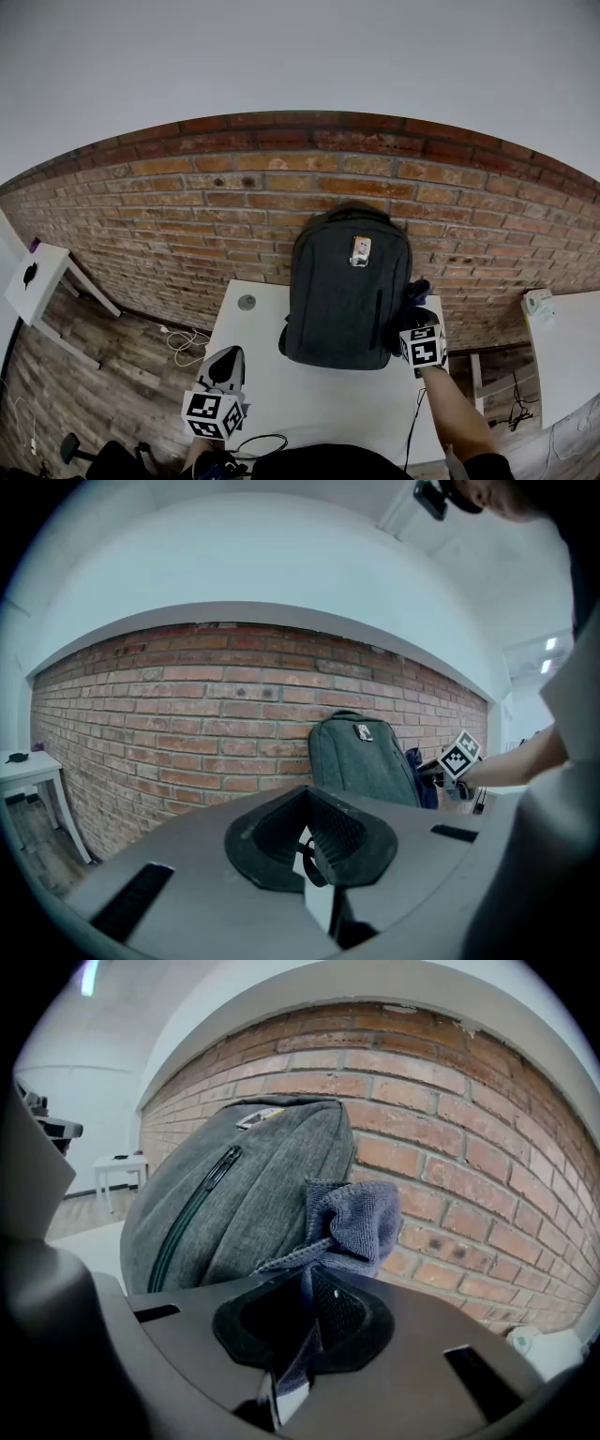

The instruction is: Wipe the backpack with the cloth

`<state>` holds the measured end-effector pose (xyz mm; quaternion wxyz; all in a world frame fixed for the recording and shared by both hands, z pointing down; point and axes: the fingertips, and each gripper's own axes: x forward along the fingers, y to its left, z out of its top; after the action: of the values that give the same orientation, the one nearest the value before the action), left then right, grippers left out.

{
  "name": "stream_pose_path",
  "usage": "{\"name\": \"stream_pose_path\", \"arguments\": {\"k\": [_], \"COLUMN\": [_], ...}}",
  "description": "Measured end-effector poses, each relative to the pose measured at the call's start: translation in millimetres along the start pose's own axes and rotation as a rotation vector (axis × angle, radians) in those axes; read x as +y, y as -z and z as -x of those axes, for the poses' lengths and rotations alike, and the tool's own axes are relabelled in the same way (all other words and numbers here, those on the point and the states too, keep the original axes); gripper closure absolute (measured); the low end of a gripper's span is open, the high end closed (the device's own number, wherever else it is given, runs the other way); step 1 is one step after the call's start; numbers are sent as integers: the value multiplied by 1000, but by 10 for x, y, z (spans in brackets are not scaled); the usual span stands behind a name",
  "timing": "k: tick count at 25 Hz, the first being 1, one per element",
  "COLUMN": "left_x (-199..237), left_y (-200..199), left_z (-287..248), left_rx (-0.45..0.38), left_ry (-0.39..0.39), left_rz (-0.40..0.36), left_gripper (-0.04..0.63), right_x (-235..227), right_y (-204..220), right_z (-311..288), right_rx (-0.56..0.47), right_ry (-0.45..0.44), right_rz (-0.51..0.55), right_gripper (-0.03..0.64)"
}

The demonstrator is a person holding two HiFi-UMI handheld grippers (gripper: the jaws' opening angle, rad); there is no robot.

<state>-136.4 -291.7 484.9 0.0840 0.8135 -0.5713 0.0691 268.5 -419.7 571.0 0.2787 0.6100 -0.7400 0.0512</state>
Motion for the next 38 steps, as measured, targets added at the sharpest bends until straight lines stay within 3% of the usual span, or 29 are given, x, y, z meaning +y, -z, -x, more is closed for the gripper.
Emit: {"name": "stream_pose_path", "arguments": {"k": [16, 27, 32, 38], "left_x": [109, 96, 93, 97], "left_y": [5, 17, 21, 12], "left_z": [18, 13, 25, 25], "left_rx": [-5, -7, -4, -6], "left_ry": [-22, -14, -10, -4], "left_rz": [9, 11, 11, 6], "left_gripper": [598, 598, 598, 598], "right_x": [542, 958, 1108, 1110], "right_y": [1148, 1675, 1693, 1350], "right_z": [162, 335, 404, 477], "right_rx": [183, 264, 260, 185], "right_ry": [-77, -127, -151, -152], "right_rz": [-36, -72, -70, -60], "right_gripper": [588, 588, 588, 588]}}
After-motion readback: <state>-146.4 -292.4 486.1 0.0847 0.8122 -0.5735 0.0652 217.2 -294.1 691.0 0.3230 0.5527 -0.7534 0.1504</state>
